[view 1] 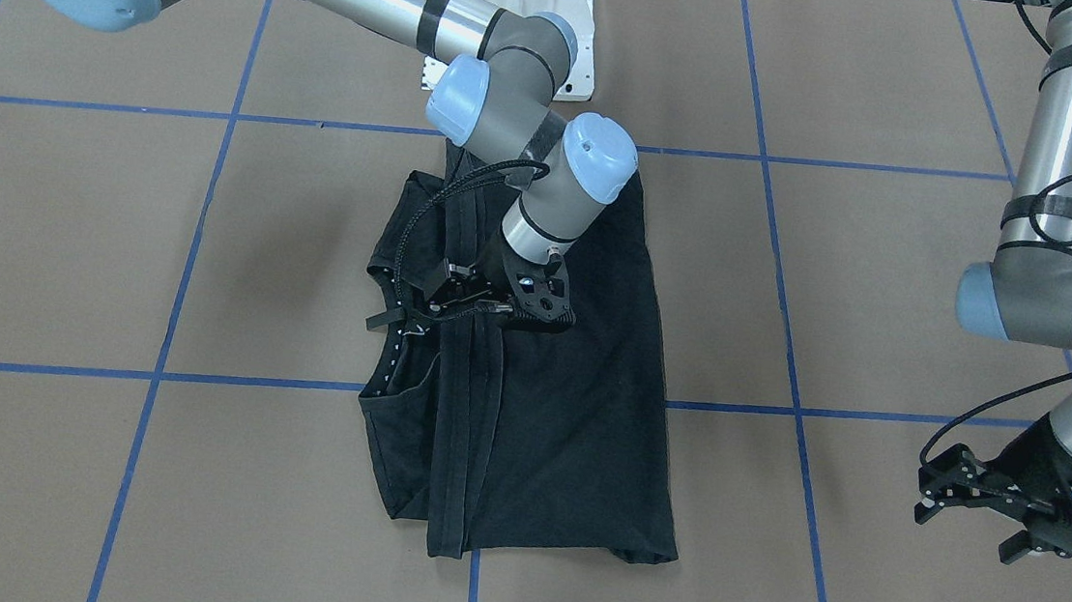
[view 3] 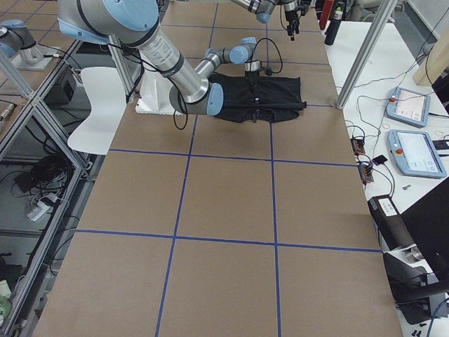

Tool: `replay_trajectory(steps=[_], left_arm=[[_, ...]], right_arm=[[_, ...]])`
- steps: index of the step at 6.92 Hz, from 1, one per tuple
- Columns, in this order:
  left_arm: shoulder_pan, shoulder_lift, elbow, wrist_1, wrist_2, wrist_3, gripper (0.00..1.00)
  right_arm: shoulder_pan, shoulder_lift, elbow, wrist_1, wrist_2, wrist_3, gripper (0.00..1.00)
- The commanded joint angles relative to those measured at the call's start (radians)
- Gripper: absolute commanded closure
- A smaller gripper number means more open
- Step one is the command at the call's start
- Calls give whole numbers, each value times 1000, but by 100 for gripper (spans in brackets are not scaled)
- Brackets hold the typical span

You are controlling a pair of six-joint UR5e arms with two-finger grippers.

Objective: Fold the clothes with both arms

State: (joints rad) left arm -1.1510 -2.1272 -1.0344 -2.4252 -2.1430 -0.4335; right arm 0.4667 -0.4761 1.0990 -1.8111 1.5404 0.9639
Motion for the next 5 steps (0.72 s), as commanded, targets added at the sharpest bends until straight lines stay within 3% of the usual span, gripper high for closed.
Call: replay_trajectory(steps=[1, 2, 5], left_arm=[[7, 1, 2, 0, 0, -1, 0], [8, 1, 2, 0, 0, -1, 0], [10, 1, 4, 0, 0, 1, 0]], right_arm=[[18, -2, 15, -77, -2, -83, 0], [35, -19, 45, -111, -2, -121, 0], [64, -223, 267, -114, -3, -184, 0]])
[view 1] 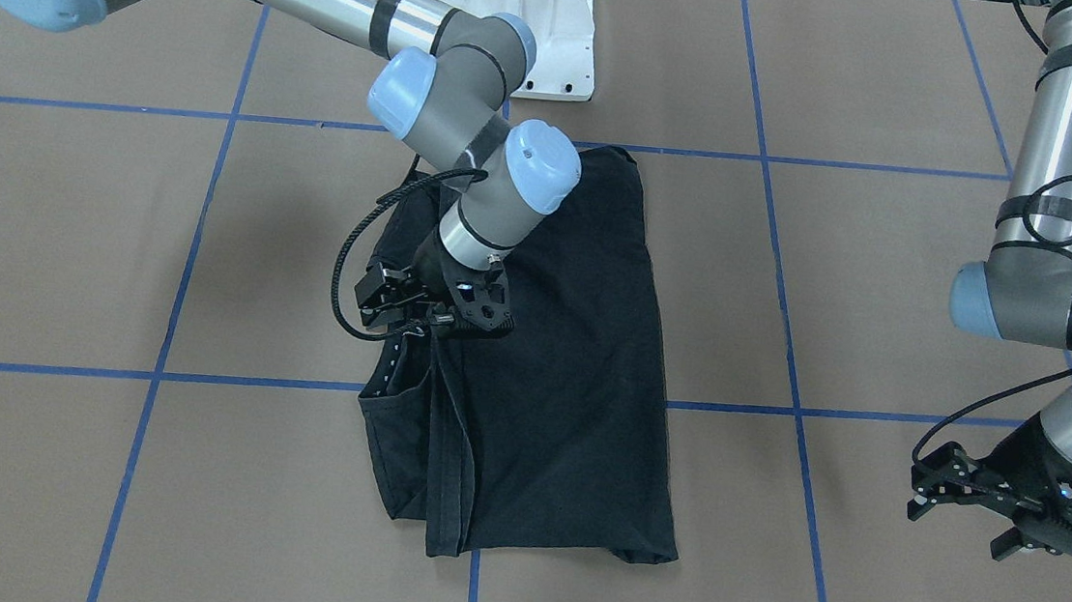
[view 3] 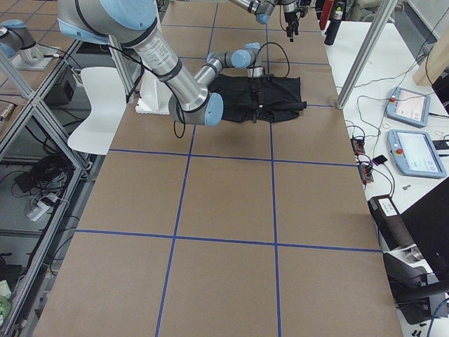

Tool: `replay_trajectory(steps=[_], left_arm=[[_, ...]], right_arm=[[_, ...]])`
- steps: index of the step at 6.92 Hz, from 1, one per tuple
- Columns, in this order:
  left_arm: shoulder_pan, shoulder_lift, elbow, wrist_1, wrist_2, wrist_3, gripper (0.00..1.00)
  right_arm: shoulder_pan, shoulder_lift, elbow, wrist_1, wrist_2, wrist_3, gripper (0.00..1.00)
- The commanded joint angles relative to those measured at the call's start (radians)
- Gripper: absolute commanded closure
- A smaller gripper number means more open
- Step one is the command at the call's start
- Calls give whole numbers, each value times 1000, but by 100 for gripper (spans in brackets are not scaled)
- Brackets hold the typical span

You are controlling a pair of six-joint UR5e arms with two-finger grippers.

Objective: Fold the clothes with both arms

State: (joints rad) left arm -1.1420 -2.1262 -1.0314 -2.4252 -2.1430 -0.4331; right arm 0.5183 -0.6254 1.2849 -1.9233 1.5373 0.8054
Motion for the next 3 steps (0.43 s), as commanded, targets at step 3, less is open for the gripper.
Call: replay_trajectory(steps=[3], left_arm=[[2, 0, 1, 0, 0, -4, 0]], right_arm=[[29, -116, 138, 1, 1, -52, 0]])
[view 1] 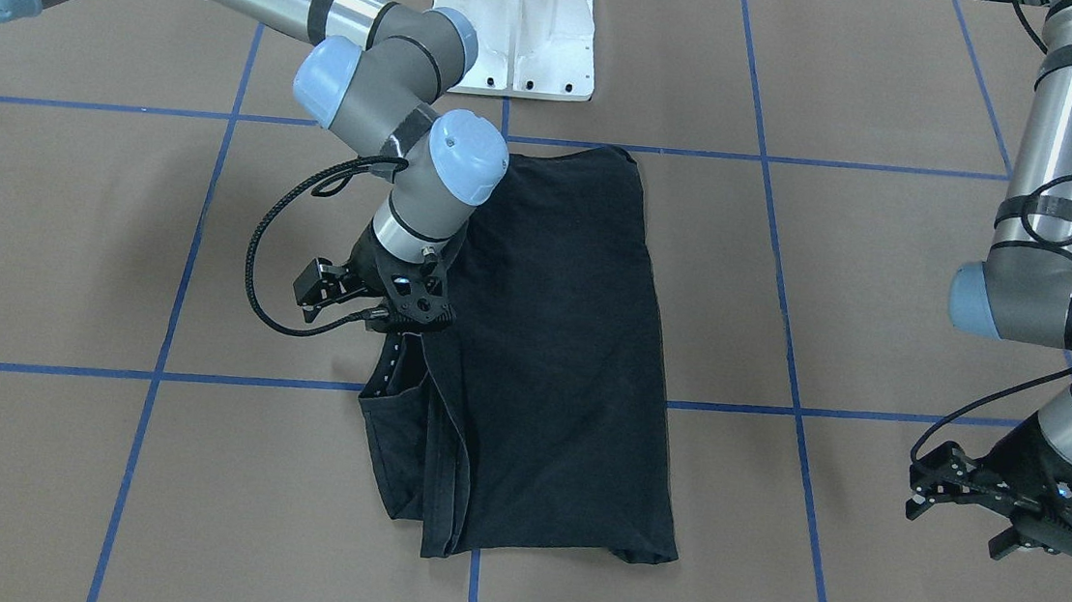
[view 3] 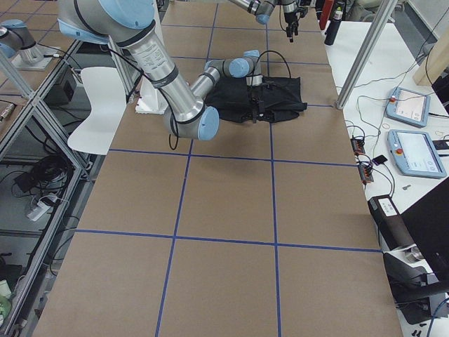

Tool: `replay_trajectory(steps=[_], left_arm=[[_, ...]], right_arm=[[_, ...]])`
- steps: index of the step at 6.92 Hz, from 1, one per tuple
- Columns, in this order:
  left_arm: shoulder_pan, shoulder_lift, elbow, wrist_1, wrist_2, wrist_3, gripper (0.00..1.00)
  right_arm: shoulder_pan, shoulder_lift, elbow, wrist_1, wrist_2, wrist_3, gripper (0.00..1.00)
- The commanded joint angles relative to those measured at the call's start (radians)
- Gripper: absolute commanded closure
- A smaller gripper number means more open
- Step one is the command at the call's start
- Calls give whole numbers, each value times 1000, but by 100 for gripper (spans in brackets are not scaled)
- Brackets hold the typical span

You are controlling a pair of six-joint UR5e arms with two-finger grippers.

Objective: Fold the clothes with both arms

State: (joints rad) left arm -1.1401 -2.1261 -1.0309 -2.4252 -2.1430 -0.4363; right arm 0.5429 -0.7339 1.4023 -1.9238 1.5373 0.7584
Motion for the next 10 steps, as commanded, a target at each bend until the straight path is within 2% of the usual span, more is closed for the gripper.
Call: replay_trajectory(steps=[1, 3, 5, 7, 8, 10], left_arm=[[2, 0, 0, 0, 0, -1, 0], [3, 0, 2, 0, 0, -1, 0], [8, 21, -3, -11, 0, 1, 0], [13, 31, -1, -28, 2, -1, 0], [13, 31, -3, -28, 2, 1, 0], [13, 31, -3, -28, 2, -1, 0]], right_arm=[[5, 13, 47, 12, 15, 11, 0], [-3, 70, 52, 61, 122, 188, 0], [-90, 68, 61, 56, 115, 319, 0], [-161, 105, 60, -71, 74, 373, 0], [-190, 103, 58, -84, 70, 403, 0], [-213, 102, 56, -180, 40, 401, 0]])
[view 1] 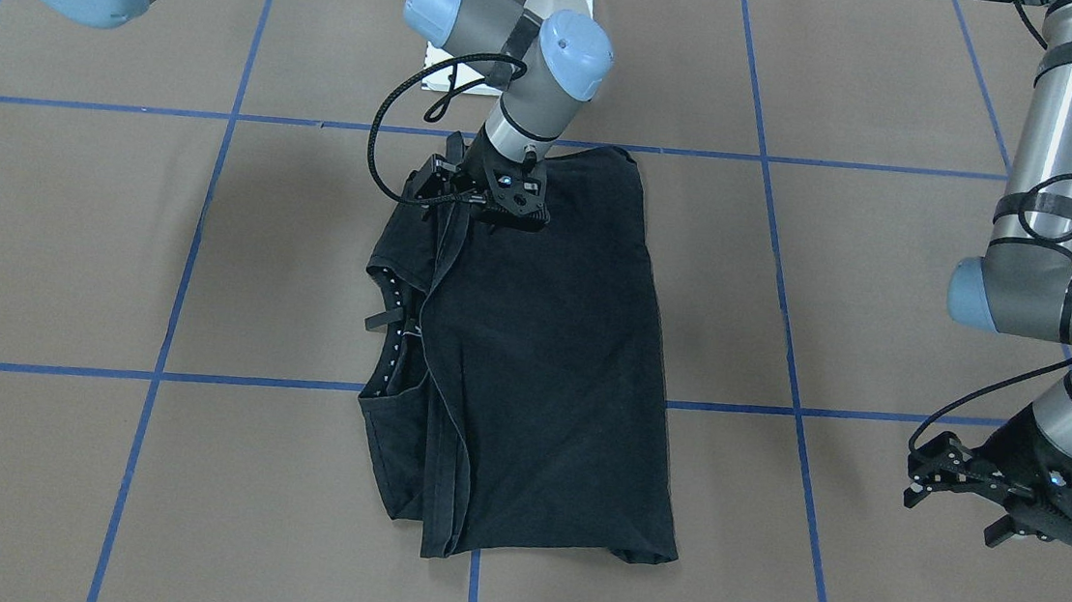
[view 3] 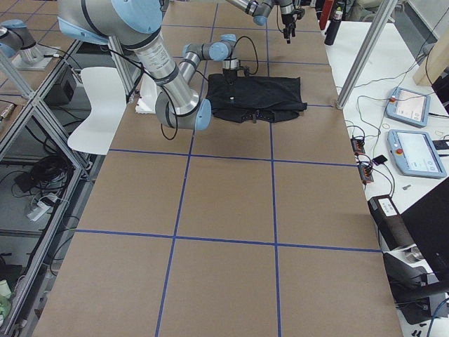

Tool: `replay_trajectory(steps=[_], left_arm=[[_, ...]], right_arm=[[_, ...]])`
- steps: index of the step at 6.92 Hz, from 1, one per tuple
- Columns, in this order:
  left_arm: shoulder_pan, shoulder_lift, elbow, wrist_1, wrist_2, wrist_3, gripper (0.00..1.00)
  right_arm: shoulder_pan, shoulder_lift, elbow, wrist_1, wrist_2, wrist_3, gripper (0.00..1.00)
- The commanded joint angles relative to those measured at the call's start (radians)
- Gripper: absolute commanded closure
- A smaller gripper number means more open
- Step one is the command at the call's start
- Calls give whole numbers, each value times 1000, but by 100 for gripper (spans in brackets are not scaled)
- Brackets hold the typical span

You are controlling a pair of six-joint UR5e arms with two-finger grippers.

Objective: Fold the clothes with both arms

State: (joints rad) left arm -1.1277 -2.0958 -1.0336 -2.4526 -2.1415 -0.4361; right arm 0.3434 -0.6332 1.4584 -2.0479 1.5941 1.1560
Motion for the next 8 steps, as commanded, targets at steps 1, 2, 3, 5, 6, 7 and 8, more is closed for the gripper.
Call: replay_trajectory(steps=[1, 2, 3, 5, 6, 7, 8], left_arm=[[0, 0, -2, -2, 0, -1, 0], [0, 0, 0, -2, 0, -1, 0], [0, 0, 0, -2, -1, -1, 0], [0, 0, -2, -2, 0, -1, 0], [0, 0, -2, -2, 0, -1, 0], [0, 0, -2, -2, 0, -1, 0], [0, 0, -3, -2, 0, -1, 0]], right_arm=[[-27, -5, 0, -76, -26, 5, 0], [-27, -6, 2, -96, -34, 1, 0], [-29, -11, 2, -110, -43, -1, 0], [-30, -11, 5, -118, -45, -15, 0], [-27, -13, 7, -162, -51, -44, 0], [-27, -55, 69, -190, -72, -74, 0], [-27, -180, 208, -193, -77, -87, 0]])
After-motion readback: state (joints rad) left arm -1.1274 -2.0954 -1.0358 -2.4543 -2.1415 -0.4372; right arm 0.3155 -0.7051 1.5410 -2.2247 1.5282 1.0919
